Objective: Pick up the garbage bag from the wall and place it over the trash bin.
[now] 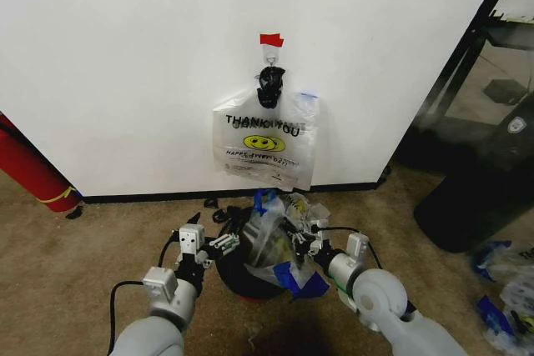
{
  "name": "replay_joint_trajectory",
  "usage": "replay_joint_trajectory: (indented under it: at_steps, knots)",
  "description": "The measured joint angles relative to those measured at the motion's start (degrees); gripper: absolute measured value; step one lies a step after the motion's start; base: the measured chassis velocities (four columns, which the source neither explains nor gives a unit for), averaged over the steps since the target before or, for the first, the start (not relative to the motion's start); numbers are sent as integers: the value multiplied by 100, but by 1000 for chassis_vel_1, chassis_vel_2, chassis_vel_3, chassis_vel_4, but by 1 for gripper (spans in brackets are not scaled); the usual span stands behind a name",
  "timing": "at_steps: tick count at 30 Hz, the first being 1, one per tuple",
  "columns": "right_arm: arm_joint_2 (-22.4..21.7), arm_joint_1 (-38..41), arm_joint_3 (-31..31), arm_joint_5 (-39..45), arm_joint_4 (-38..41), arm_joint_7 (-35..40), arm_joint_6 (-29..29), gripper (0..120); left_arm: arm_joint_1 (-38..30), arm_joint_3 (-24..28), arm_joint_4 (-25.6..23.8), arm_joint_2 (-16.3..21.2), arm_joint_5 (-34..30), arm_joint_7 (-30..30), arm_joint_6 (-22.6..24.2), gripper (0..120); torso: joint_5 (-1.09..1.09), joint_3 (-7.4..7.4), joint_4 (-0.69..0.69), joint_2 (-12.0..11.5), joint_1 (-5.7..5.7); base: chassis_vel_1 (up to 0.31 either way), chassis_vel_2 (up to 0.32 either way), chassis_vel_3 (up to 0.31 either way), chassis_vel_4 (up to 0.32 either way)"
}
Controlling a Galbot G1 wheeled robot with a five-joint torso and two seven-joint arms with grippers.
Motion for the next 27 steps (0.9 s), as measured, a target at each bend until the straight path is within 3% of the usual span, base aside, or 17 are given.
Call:
replay_joint_trajectory:
  at_steps: [5,11,16,21,27]
  knots:
    - [150,-336,-22,-580,-14,28,1104,1,66,-27,106,5,469,1403,-737,100,0,0,0,0,0,0,0,0,0]
    - [394,-573,-157,-1141,-62,165,2030,1,-488,136,606,29,1306,2192,-836,100,0,0,0,0,0,0,0,0,0]
    - [482,-650,-195,-1439,-37,80,2207,1,-953,350,1080,-3,1589,2311,-785,100,0,0,-1,0,0,0,0,0,0]
    - [507,-666,-193,-1606,-24,32,2274,1,-1115,446,1219,-10,1573,2350,-731,92,0,0,0,0,0,0,0,0,0]
    - [555,-640,-191,-1639,-40,-44,2345,1,-1141,473,1327,-219,1584,2224,-629,68,0,0,0,0,0,0,0,0,0]
